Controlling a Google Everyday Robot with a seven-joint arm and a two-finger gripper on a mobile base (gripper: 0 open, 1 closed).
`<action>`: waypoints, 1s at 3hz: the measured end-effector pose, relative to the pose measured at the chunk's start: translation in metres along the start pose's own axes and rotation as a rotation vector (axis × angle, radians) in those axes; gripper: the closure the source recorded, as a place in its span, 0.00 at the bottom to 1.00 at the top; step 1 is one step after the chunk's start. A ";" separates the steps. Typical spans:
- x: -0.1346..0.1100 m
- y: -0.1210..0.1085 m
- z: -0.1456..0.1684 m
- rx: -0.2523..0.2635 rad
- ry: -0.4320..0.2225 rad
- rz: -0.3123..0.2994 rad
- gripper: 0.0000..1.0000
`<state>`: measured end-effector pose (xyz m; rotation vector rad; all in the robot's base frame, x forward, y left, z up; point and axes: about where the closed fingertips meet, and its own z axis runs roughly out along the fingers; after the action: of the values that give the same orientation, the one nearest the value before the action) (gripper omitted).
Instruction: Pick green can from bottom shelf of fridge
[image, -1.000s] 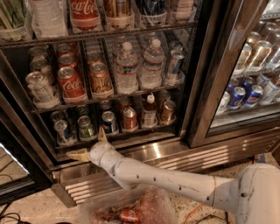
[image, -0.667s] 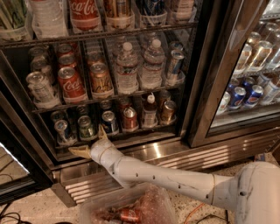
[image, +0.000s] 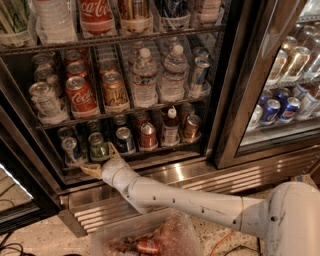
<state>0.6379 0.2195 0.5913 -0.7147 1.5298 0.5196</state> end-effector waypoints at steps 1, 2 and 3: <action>-0.002 0.005 0.012 -0.021 0.006 -0.020 0.25; -0.002 0.005 0.012 -0.021 0.006 -0.020 0.26; 0.000 0.000 0.014 -0.010 0.016 -0.013 0.45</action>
Offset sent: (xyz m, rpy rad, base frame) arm 0.0076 0.0149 0.0007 -0.0298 -0.0108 0.0290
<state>0.6478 0.2299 0.5896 -0.7377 1.5374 0.5137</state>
